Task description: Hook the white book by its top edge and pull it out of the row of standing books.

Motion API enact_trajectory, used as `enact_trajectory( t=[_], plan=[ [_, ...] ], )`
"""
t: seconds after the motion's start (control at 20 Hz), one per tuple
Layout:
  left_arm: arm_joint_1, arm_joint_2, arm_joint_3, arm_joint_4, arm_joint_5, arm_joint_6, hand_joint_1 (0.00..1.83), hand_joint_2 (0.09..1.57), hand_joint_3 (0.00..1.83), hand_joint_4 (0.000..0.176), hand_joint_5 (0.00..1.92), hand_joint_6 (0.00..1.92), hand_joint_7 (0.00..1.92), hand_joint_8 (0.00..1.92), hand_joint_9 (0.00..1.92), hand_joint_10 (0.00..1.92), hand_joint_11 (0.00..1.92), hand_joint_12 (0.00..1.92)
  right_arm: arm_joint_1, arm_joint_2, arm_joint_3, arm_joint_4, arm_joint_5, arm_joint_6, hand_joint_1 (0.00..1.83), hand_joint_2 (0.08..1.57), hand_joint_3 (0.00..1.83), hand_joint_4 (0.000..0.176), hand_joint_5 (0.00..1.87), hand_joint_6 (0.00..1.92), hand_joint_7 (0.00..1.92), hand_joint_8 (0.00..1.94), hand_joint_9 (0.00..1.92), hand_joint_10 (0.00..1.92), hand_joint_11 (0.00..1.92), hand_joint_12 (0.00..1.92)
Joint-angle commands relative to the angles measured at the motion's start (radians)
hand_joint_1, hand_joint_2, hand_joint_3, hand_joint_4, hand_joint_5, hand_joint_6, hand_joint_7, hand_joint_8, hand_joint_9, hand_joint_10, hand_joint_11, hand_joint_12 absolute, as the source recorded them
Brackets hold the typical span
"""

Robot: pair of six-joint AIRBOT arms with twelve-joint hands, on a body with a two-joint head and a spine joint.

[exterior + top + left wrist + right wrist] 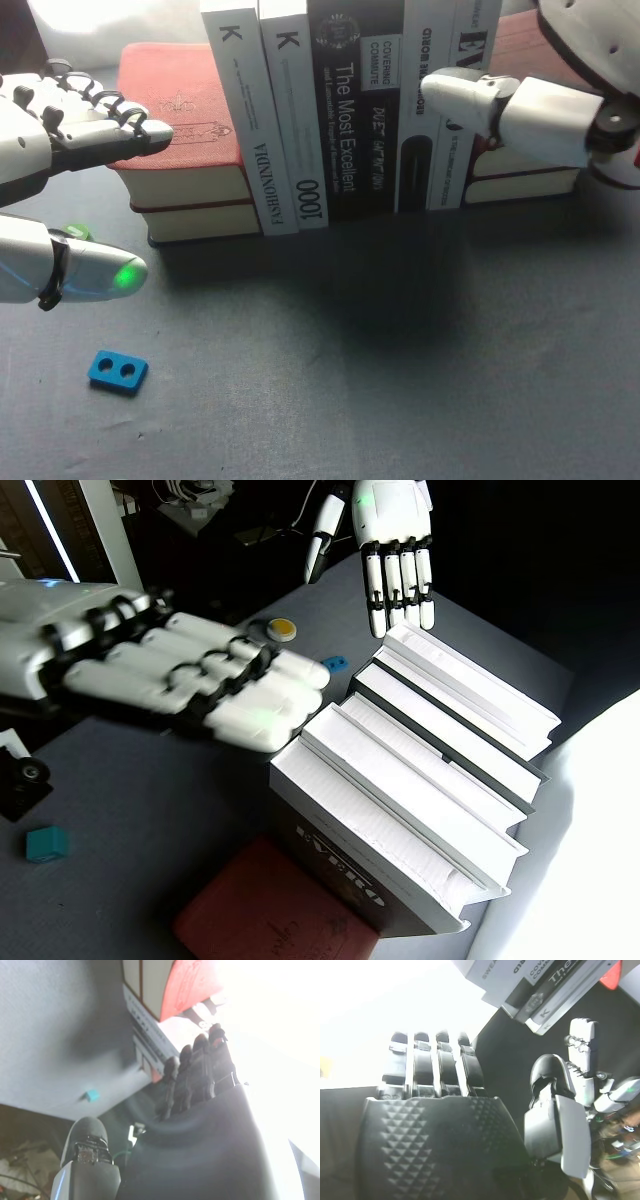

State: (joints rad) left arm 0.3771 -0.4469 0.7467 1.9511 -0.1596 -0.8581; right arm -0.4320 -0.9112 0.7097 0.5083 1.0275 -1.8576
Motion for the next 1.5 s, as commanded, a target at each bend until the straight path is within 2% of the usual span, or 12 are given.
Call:
enact_trajectory(
  t=[0.0, 0.2, 0.5, 0.65, 1.05, 1.1, 1.45],
  plan=[
    [-0.012, -0.002, 0.000, -0.015, 0.050, -0.003, 0.00, 1.15, 0.01, 0.000, 0.00, 0.00, 0.00, 0.00, 0.00, 0.00, 0.00, 0.00, 0.014, 0.000, 0.009, -0.043, 0.103, 0.001, 0.01, 1.19, 0.00, 0.000, 0.18, 0.00, 0.15, 0.00, 0.11, 0.00, 0.00, 0.21],
    [-0.011, -0.002, 0.001, -0.014, 0.053, -0.013, 0.00, 1.16, 0.01, 0.000, 0.00, 0.00, 0.00, 0.00, 0.00, 0.00, 0.00, 0.00, 0.009, -0.044, 0.056, -0.038, 0.092, 0.003, 0.00, 1.18, 0.00, 0.000, 0.21, 0.00, 0.19, 0.00, 0.14, 0.00, 0.00, 0.27],
    [-0.010, -0.003, -0.005, -0.015, 0.063, -0.028, 0.00, 1.15, 0.01, 0.000, 0.00, 0.00, 0.00, 0.00, 0.00, 0.00, 0.00, 0.00, -0.009, -0.091, 0.102, -0.038, 0.074, 0.008, 0.00, 1.19, 0.00, 0.000, 0.19, 0.00, 0.16, 0.00, 0.12, 0.00, 0.00, 0.25],
    [-0.012, -0.002, -0.005, -0.016, 0.066, -0.055, 0.00, 1.16, 0.01, 0.000, 0.00, 0.00, 0.00, 0.00, 0.00, 0.00, 0.00, 0.00, -0.016, -0.101, 0.109, -0.038, 0.060, 0.010, 0.00, 1.19, 0.00, 0.000, 0.17, 0.00, 0.15, 0.00, 0.11, 0.00, 0.00, 0.22],
    [-0.011, -0.003, 0.001, -0.015, 0.033, -0.038, 0.00, 1.16, 0.01, 0.000, 0.00, 0.00, 0.00, 0.00, 0.00, 0.00, 0.00, 0.00, -0.028, -0.111, 0.115, -0.038, 0.056, 0.008, 0.00, 1.19, 0.00, 0.000, 0.22, 0.00, 0.20, 0.00, 0.16, 0.00, 0.00, 0.35],
    [-0.011, -0.003, 0.001, -0.015, 0.033, -0.033, 0.00, 1.16, 0.01, 0.000, 0.00, 0.00, 0.00, 0.00, 0.00, 0.00, 0.00, 0.00, -0.027, -0.112, 0.115, -0.038, 0.054, 0.008, 0.00, 1.19, 0.00, 0.000, 0.20, 0.00, 0.18, 0.00, 0.14, 0.00, 0.00, 0.30],
    [-0.013, -0.001, 0.002, -0.016, 0.040, -0.041, 0.00, 1.16, 0.01, 0.000, 0.00, 0.00, 0.00, 0.00, 0.00, 0.00, 0.00, 0.00, -0.041, -0.110, 0.113, -0.038, 0.054, -0.006, 0.00, 1.19, 0.00, 0.000, 0.19, 0.00, 0.17, 0.00, 0.13, 0.00, 0.00, 0.31]
  ],
)
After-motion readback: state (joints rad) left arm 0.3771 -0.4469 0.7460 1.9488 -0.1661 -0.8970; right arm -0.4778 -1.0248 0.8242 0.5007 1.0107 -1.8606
